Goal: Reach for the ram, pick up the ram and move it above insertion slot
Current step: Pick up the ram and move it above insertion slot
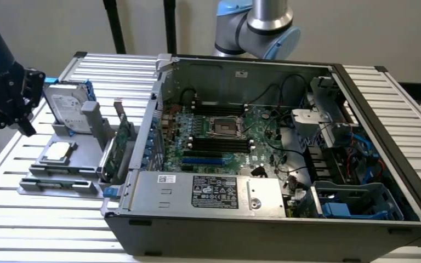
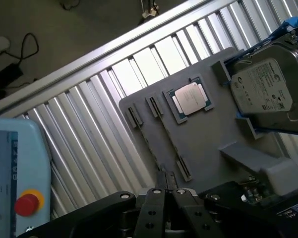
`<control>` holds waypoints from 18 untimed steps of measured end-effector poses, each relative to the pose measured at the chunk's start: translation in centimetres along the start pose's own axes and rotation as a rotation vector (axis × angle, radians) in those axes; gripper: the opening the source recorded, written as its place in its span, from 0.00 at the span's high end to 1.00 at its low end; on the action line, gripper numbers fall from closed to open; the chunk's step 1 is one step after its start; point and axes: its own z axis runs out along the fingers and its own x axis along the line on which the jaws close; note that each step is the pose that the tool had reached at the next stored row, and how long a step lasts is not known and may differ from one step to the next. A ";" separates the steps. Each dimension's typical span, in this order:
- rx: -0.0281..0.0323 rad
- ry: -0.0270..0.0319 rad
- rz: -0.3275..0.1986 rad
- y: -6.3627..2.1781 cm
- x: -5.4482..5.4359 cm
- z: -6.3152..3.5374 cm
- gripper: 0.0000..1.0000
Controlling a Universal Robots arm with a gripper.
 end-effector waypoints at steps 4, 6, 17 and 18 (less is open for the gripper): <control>0.0003 0.0017 -0.074 0.00 0.0 0.05 0.89; 0.0005 0.0025 -0.109 0.00 0.0 0.08 0.89; 0.0014 0.0072 -0.309 -0.01 0.0 0.25 0.89; 0.0013 0.0075 -0.321 -0.01 0.0 0.25 0.89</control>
